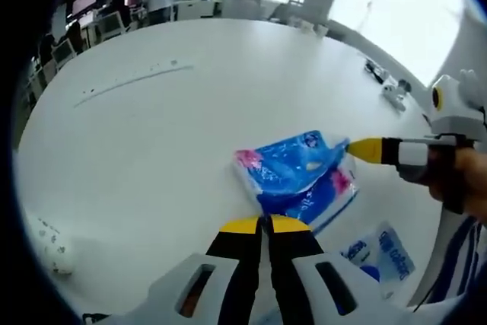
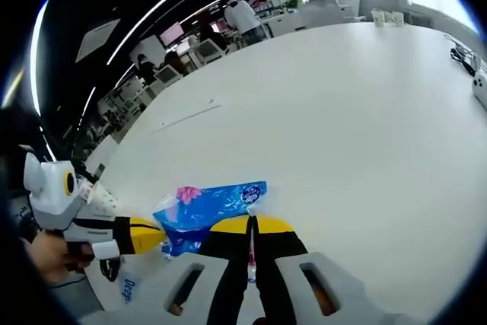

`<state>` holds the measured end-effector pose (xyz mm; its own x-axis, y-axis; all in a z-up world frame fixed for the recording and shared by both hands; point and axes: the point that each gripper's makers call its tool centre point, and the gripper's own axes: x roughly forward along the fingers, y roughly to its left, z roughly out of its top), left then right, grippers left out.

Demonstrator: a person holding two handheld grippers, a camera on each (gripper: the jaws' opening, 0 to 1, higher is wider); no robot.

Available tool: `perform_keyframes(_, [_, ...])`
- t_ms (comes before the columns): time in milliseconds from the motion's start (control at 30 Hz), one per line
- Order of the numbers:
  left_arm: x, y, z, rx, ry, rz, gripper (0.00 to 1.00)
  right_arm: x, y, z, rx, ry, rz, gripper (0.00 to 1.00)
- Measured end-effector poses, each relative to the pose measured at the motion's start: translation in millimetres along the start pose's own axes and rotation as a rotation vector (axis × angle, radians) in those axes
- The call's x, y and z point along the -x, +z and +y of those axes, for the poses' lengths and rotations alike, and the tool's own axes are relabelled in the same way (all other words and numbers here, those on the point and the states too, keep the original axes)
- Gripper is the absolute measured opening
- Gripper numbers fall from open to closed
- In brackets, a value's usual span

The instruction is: Arrange the tabletop items into an orderly group along one side of the table until the central work area is clear of visible clutter.

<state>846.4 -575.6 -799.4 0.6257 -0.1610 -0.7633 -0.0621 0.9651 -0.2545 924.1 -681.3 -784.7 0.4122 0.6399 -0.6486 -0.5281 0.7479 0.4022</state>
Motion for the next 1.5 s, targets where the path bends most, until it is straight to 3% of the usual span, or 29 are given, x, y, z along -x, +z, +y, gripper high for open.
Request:
perform_keyframes(67, [0.5, -1.2, 0.9, 0.032, -0.004, -0.004, 0.00, -0.5, 0.3, 0.5, 0.001, -0.003, 0.001, 0.00])
perform_keyframes(267, [1.4, -3.0, -3.1, 0.029, -0.014, -0.005, 0.02, 1.2, 0.0, 3.8, 0.023, 0.005, 0.000, 0.00])
perform_keyframes(333, [1.4, -4.6, -3.9, 0.046, -0.018, -0.002, 0.08, 1.3, 0.5, 5.3, 0.040, 0.012, -0.004, 0.00])
perform_keyframes(533, [3.8, -6.5, -2.9, 0.058, -0.005, -0.010, 0.29, 4.0, -3.3, 10.1, 0.068, 0.028, 0.011, 0.22])
perform_keyframes(800, [18.0, 0.8, 1.7, 0.049, 0.021, -0.033, 0.43, 15.2, -2.5, 9.0, 0.095, 0.028, 0.002, 0.23])
perform_keyframes(1500, [82.4, 5.7, 12.7, 0.024, 0.080, -0.073, 0.40, 68.2, -4.7, 35.1, 0.083, 0.053, -0.043, 0.21])
